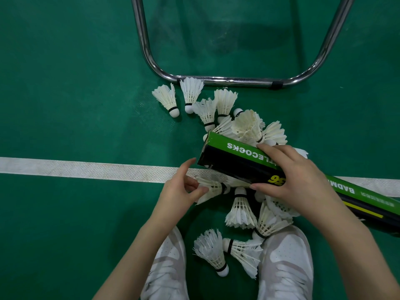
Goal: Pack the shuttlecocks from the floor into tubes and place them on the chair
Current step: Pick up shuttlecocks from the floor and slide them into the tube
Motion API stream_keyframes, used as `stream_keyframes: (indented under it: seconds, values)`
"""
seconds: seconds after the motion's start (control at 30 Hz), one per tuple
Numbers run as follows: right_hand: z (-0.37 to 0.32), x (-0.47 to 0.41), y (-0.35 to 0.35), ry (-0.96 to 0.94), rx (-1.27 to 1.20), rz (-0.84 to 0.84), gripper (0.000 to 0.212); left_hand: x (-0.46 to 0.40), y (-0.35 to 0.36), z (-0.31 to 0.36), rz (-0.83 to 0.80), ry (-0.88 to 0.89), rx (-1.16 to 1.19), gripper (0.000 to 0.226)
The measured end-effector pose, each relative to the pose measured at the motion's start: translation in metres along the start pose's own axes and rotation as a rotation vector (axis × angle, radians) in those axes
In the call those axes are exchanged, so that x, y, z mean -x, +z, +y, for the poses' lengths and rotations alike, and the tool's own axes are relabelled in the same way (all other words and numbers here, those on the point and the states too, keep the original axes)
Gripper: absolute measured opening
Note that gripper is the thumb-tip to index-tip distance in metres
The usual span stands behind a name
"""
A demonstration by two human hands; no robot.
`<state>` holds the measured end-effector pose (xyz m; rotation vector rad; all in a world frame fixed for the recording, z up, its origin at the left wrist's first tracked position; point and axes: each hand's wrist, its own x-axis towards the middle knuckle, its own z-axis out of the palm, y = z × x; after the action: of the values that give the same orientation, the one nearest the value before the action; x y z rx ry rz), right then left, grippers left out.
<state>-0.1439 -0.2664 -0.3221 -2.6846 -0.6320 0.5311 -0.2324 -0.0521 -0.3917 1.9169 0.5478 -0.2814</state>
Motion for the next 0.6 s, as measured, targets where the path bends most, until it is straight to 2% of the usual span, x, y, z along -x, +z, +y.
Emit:
stream_keyframes:
  seconds: [0.37,0.6]
  values:
    - [0.000,0.001,0.001,-0.009,0.007,-0.003,0.079,-0.002,-0.008,0.005,0.141,0.019,0.165,0.052]
    - [-0.001,0.001,0.002,-0.014,0.013,-0.009,0.078,-0.005,-0.032,0.015,0.310,0.042,0.306,0.047]
